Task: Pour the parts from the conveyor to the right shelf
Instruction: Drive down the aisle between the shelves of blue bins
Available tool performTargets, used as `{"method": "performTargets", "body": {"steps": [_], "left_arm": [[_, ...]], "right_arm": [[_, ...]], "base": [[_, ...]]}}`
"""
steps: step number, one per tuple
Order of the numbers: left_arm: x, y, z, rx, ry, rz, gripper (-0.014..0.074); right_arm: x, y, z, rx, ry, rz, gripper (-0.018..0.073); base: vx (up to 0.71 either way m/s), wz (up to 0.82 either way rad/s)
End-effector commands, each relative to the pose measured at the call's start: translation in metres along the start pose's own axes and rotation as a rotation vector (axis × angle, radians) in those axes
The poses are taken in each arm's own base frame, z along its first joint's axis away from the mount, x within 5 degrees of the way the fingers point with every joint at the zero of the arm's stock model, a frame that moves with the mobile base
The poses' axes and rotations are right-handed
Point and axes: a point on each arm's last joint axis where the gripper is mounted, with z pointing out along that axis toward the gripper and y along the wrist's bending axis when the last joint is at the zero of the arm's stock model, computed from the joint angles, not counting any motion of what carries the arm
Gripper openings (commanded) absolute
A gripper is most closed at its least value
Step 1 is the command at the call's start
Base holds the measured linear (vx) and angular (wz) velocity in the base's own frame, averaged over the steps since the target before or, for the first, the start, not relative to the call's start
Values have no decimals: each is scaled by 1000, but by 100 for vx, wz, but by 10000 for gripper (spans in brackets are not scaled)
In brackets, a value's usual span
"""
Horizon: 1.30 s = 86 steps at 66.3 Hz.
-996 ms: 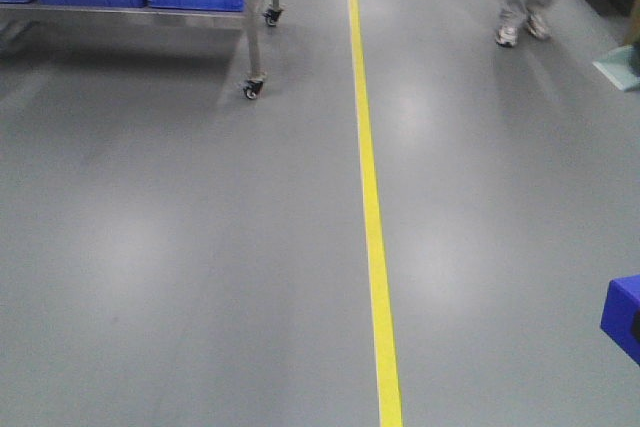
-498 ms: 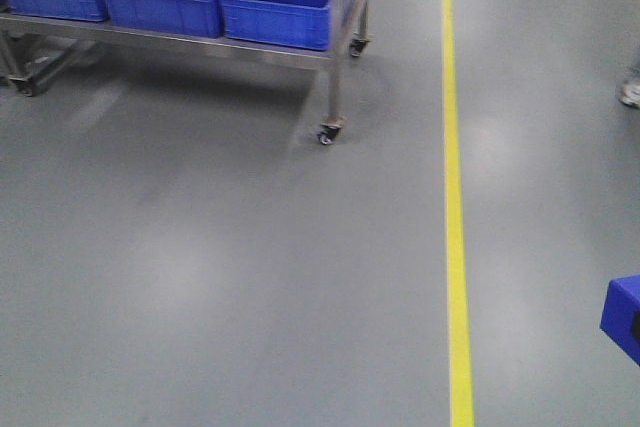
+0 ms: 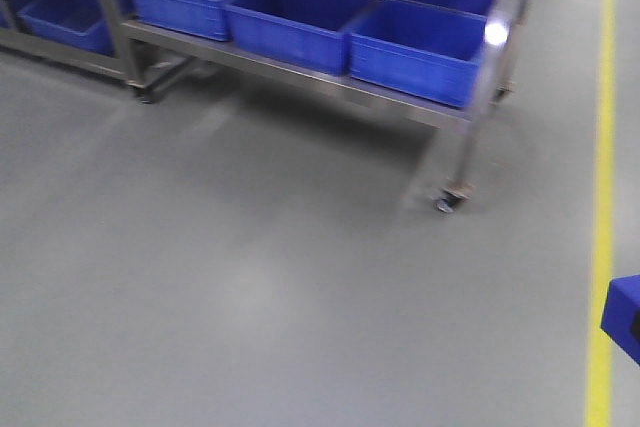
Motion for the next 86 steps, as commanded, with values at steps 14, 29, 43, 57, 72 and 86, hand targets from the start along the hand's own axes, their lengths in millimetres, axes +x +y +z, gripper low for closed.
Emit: {"method": "performTargets", "body": {"steps": [14,29,43,57,72,86], "left_arm": [[-14,-1,-3,11,-108,-16,-6],[-14,-1,-3,11,-108,-16,-6],[-14,-1,-3,11,-108,-16,-6],[-14,-1,-3,11,-109,-16,-6],[-14,-1,-3,11,-109,-16,-6],[-14,-1,-3,11,-108,-16,-6]], "right_arm": [[-13,-3,-2,29,-82,2,-5],[-13,-3,-2,29,-82,2,-5],[-13,-3,-2,29,-83,2,-5],[-13,-3,-2,29,-82,1,-5],[-13,-3,-2,29,-82,1,-5],[-13,-3,-2,29,-82,1,-5]], "base": [[65,78],[65,82],[68,75],[71,60],[72,46],[73,36]]}}
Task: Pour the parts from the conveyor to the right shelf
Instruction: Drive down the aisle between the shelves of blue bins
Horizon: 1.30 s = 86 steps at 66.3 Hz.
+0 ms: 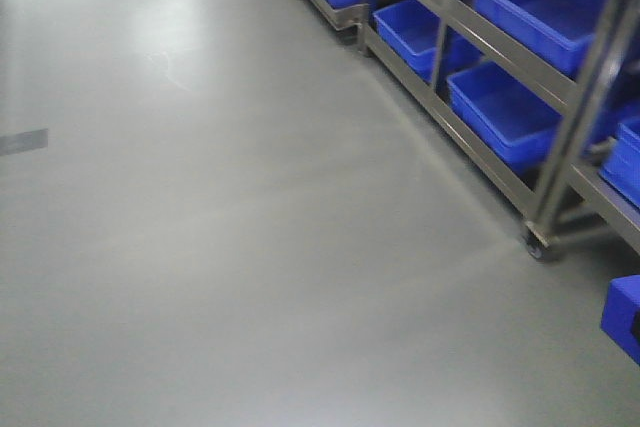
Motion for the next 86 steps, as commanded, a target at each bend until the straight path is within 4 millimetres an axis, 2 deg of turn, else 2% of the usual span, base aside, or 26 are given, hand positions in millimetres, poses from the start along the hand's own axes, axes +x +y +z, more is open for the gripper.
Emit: {"method": "performTargets", "body": {"steps": [1,33,86], "left_arm": [[-14,-1,-3,11,-108,-16,-6],[-14,-1,-3,11,-108,-16,-6],[-14,-1,-3,11,-108,-16,-6]], "right_arm": [[-13,-3,-2,29,-81,1,-5],[-13,-3,-2,29,-81,1,-5],[-13,-3,-2,29,-81,1,-5]], "base": [[74,34],[74,27],[70,12]]}}
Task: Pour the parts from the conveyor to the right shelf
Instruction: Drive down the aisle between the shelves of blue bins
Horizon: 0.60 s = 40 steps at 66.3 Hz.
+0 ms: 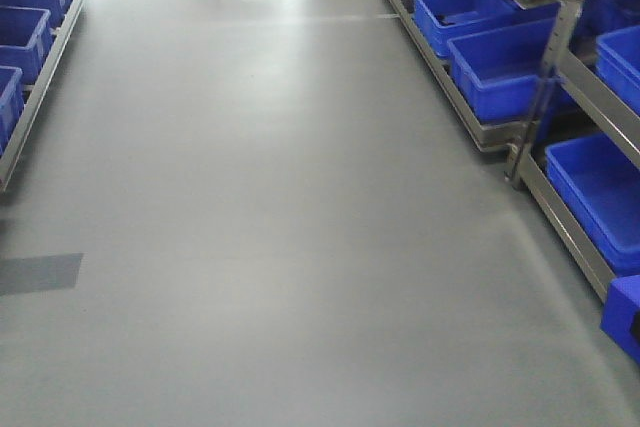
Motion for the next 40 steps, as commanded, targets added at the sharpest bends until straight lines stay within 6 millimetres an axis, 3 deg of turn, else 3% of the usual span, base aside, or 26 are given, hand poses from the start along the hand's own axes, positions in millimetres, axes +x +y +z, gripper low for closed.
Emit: {"method": "performTargets", "body": {"steps": [1,40], "left_arm": [[-14,-1,-3,11,-108,-16,-6],[-14,-1,-3,11,-109,-16,-6]], "right_arm": [[-13,-3,-2,29,-81,1,-5],[-13,-3,-2,29,-81,1,-5]], "base": [[63,17],[53,25]]}}
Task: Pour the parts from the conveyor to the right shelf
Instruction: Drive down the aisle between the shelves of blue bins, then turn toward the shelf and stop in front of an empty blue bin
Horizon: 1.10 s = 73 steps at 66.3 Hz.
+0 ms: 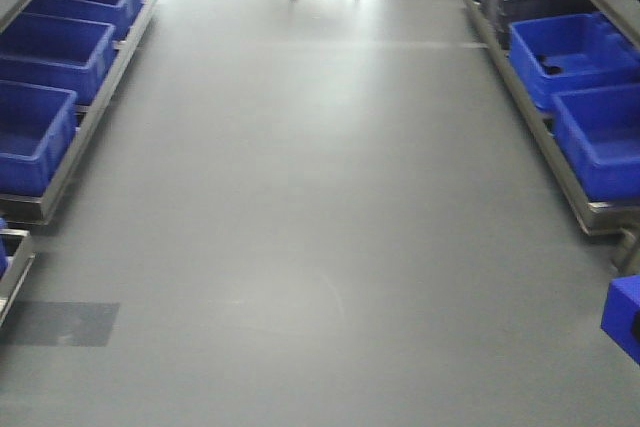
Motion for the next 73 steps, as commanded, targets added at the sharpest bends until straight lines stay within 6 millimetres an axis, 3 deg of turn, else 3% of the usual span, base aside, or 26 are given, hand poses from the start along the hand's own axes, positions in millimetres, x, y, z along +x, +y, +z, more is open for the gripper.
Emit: {"method": "performTargets", "body": {"steps": [1,21,73], "left_arm": [[-14,-1,-3,11,-109,-16,-6],[-14,-1,-3,11,-109,-16,-6],[-14,-1,-3,11,-109,-16,-6]], "right_arm": [[-13,-3,-2,29,-81,1,-5],[-13,-3,-2,29,-81,1,-5],[-13,-3,-2,29,-81,1,-5]], "base": [[45,41],[40,68],[30,105]]}}
